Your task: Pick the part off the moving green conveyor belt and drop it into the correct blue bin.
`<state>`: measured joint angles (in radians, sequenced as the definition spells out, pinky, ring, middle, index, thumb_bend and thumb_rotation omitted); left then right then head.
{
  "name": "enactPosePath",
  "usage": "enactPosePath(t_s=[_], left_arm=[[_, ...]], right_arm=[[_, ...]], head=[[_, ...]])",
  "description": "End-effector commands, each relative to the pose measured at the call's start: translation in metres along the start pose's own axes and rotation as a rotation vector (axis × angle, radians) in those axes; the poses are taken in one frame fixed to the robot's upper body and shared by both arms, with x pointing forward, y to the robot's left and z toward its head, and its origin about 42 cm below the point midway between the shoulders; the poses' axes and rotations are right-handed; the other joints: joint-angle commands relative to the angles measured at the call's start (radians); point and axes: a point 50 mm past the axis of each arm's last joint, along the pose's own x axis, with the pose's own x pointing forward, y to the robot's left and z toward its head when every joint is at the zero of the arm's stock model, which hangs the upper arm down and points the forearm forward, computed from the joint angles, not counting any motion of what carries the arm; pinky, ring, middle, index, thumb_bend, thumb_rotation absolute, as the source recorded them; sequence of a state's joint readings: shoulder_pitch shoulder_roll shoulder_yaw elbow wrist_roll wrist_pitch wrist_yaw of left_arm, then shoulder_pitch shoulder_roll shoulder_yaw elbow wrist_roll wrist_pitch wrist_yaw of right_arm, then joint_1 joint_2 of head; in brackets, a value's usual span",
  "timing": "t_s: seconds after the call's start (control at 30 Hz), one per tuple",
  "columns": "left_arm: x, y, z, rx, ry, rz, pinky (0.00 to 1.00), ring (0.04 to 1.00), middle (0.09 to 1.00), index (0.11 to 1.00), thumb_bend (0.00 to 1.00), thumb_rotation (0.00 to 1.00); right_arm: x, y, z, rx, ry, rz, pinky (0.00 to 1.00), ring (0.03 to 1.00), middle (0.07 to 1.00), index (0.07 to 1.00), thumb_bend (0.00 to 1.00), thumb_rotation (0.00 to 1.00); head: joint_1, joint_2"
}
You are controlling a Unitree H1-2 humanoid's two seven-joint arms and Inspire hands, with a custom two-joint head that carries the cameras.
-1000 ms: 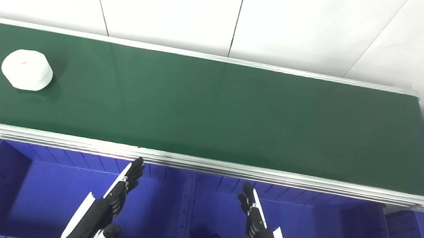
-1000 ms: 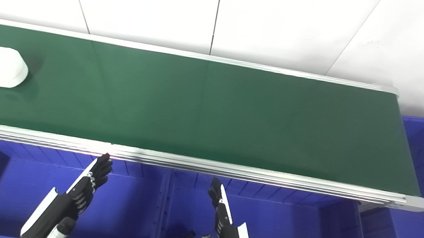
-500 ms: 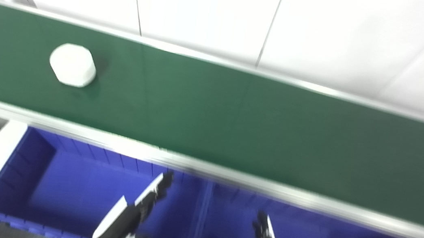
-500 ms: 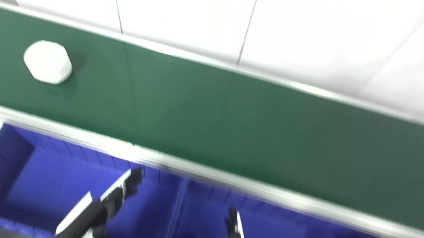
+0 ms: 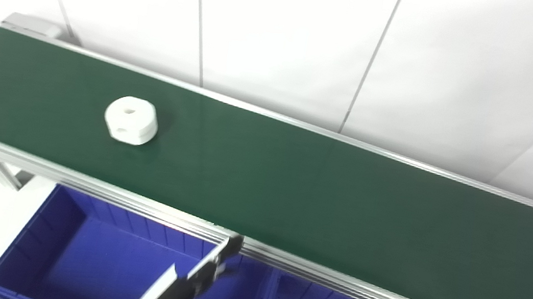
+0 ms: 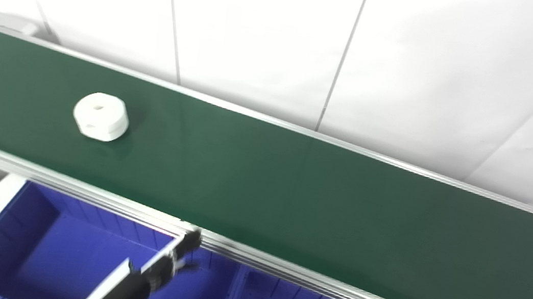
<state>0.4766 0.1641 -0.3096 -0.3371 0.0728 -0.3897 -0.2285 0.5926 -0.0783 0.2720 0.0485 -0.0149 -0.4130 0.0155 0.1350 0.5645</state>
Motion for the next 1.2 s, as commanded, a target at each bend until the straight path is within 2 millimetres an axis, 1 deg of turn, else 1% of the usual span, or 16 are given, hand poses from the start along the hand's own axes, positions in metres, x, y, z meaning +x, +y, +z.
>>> enactPosePath(t_s=[0.0, 0.07, 0.13, 0.17, 0.23, 0.27, 0.3, 0.33, 0.37, 0.43, 0.5, 0.57, 0.73, 0.87, 1.0, 1.17], left_arm=[[0.018, 0.013, 0.017, 0.044, -0.085, 0.007, 0.9, 1.0, 1.0, 1.0, 1.0, 0.64], [0.041, 0.031, 0.035, 0.124, -0.159, 0.011, 0.92, 0.997, 0.994, 1.0, 1.0, 0.61], [0.055, 0.045, 0.048, 0.189, -0.202, 0.01, 0.88, 0.997, 0.999, 1.0, 1.0, 0.58], [0.062, 0.053, 0.052, 0.242, -0.219, 0.011, 0.88, 0.999, 1.0, 1.0, 1.0, 0.55], [0.076, 0.07, 0.06, 0.394, -0.234, 0.017, 0.78, 0.957, 0.992, 1.0, 0.99, 0.5], [0.082, 0.078, 0.063, 0.478, -0.227, 0.016, 0.77, 0.951, 0.987, 1.0, 0.98, 0.48], [0.089, 0.087, 0.067, 0.555, -0.212, 0.01, 0.78, 0.947, 0.97, 0.979, 0.96, 0.42], [0.095, 0.094, 0.071, 0.61, -0.198, 0.006, 0.78, 0.947, 0.97, 0.979, 0.96, 0.42], [0.102, 0.101, 0.075, 0.666, -0.189, 0.0, 0.79, 0.939, 0.948, 0.95, 0.96, 0.38], [0.115, 0.114, 0.081, 0.761, -0.176, -0.019, 0.83, 0.941, 0.928, 0.914, 0.99, 0.31], [0.126, 0.125, 0.084, 0.842, -0.166, -0.042, 0.85, 0.948, 0.928, 0.919, 1.0, 0.28], [0.135, 0.136, 0.087, 0.907, -0.14, -0.059, 0.89, 0.967, 0.949, 0.94, 0.99, 0.25], [0.157, 0.16, 0.088, 1.06, -0.086, -0.089, 0.9, 0.953, 0.941, 0.939, 0.99, 0.25], [0.181, 0.177, 0.081, 1.174, -0.049, -0.139, 0.9, 0.945, 0.927, 0.932, 0.99, 0.24], [0.208, 0.198, 0.069, 1.277, 0.025, -0.195, 0.86, 0.904, 0.884, 0.913, 1.0, 0.23], [0.228, 0.221, 0.058, 1.344, 0.119, -0.244, 0.86, 0.9, 0.879, 0.908, 1.0, 0.25]], right_arm=[[0.004, -0.001, 0.007, 0.035, -0.072, 0.005, 1.0, 1.0, 1.0, 1.0, 0.95, 1.0], [0.006, -0.002, 0.008, 0.065, -0.082, 0.0, 1.0, 1.0, 1.0, 1.0, 0.95, 1.0], [0.009, -0.003, 0.01, 0.082, -0.089, -0.002, 1.0, 1.0, 1.0, 1.0, 0.94, 1.0], [0.01, -0.003, 0.011, 0.087, -0.092, -0.001, 1.0, 1.0, 1.0, 1.0, 0.94, 1.0], [0.012, -0.004, 0.012, 0.094, -0.096, 0.0, 1.0, 1.0, 1.0, 1.0, 0.94, 1.0], [0.013, -0.005, 0.012, 0.101, -0.097, -0.002, 1.0, 1.0, 1.0, 1.0, 0.94, 1.0], [0.013, -0.005, 0.013, 0.11, -0.098, -0.005, 1.0, 1.0, 1.0, 1.0, 0.95, 1.0], [0.014, -0.004, 0.014, 0.119, -0.098, -0.006, 1.0, 1.0, 1.0, 1.0, 0.95, 1.0], [0.014, -0.004, 0.014, 0.13, -0.1, -0.005, 1.0, 1.0, 1.0, 1.0, 0.95, 1.0], [0.015, -0.002, 0.015, 0.145, -0.1, -0.004, 1.0, 1.0, 1.0, 1.0, 0.94, 1.0], [0.015, 0.0, 0.015, 0.149, -0.099, -0.002, 1.0, 1.0, 1.0, 1.0, 0.93, 1.0], [0.015, 0.001, 0.014, 0.147, -0.097, 0.001, 1.0, 1.0, 1.0, 1.0, 0.93, 1.0], [0.014, 0.002, 0.015, 0.142, -0.091, 0.003, 1.0, 1.0, 1.0, 1.0, 0.93, 1.0], [0.014, 0.002, 0.015, 0.136, -0.086, 0.006, 1.0, 1.0, 1.0, 1.0, 0.92, 1.0], [0.015, 0.003, 0.015, 0.134, -0.083, 0.009, 1.0, 1.0, 1.0, 1.0, 0.92, 1.0], [0.014, 0.004, 0.015, 0.133, -0.079, 0.007, 1.0, 1.0, 1.0, 1.0, 0.93, 1.0]], head=[[0.028, -0.009], [0.039, -0.015], [0.044, -0.016], [0.044, -0.016], [0.051, -0.017], [0.051, -0.016], [0.051, -0.016], [0.05, -0.013], [0.048, -0.015], [0.045, -0.01], [0.041, -0.009], [0.036, -0.003], [0.028, 0.005], [0.025, 0.014], [0.025, 0.014], [0.026, 0.011]])
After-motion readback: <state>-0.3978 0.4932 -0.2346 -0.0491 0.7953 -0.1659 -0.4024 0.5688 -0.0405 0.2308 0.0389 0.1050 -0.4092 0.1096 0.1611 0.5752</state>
